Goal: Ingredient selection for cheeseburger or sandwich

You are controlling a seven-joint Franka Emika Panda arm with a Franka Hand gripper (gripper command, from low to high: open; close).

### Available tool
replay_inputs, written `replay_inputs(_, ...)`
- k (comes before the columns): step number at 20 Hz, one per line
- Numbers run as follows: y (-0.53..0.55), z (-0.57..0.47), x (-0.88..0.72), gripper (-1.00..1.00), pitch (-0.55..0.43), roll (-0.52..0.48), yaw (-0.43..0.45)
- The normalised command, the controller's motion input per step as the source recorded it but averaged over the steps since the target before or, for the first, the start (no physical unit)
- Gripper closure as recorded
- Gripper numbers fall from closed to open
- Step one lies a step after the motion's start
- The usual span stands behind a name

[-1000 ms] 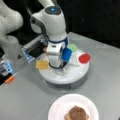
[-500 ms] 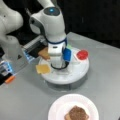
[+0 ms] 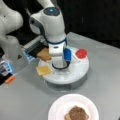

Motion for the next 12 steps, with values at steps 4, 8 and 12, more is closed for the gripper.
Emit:
replay_inputs(4,-0.13,-0.09,-0.08,-1.00,-0.047,0.003,0.271)
replay_inputs(8,-0.11,-0.09,-0.05,-1.00,-0.056,-0.027,0.326)
replay_inputs(12,-0.09,-0.08,-0.02,-1.00,-0.047,-0.015,0.338)
